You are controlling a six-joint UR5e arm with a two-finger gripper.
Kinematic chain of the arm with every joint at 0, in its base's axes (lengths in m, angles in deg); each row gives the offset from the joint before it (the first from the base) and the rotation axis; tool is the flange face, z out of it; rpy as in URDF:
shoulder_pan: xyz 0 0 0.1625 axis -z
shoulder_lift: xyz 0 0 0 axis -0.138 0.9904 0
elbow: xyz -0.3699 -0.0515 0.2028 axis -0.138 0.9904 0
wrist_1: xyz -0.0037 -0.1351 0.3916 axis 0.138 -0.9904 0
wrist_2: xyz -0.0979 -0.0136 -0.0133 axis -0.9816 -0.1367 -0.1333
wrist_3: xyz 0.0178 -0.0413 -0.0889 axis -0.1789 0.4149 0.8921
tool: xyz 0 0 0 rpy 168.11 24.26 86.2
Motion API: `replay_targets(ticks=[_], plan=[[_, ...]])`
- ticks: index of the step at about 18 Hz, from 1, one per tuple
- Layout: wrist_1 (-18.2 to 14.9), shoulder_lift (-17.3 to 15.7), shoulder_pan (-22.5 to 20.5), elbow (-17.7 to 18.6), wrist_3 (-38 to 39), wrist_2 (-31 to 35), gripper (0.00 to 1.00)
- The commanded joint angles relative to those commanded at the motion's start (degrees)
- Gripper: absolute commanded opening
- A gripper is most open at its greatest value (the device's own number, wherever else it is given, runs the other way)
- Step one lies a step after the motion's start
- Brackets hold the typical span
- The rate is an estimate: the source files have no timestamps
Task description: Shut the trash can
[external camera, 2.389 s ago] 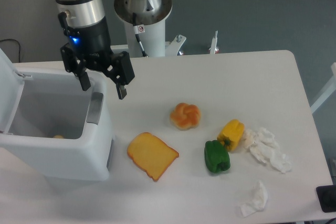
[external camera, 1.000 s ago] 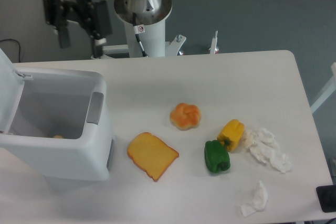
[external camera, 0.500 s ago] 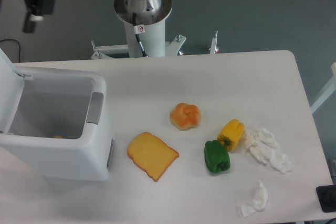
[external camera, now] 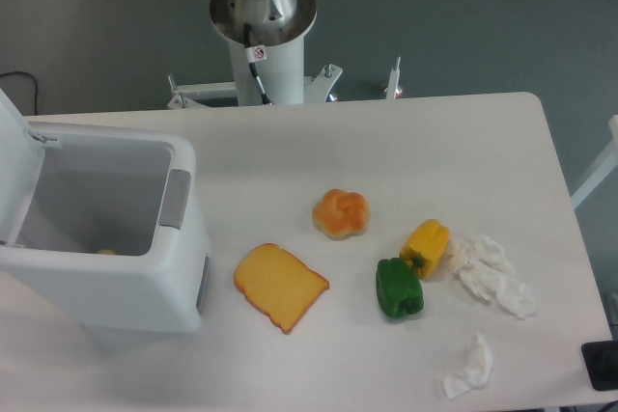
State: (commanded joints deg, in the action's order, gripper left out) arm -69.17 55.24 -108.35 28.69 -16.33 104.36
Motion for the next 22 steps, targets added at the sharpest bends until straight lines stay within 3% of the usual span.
replay_targets(ticks=[9, 22], plan=[[0.1, 4.9, 3.9, -1.9, 0.4, -1.7, 1.0], [1.5, 8.0, 4.4, -2.2, 0.0, -0.5, 1.0]])
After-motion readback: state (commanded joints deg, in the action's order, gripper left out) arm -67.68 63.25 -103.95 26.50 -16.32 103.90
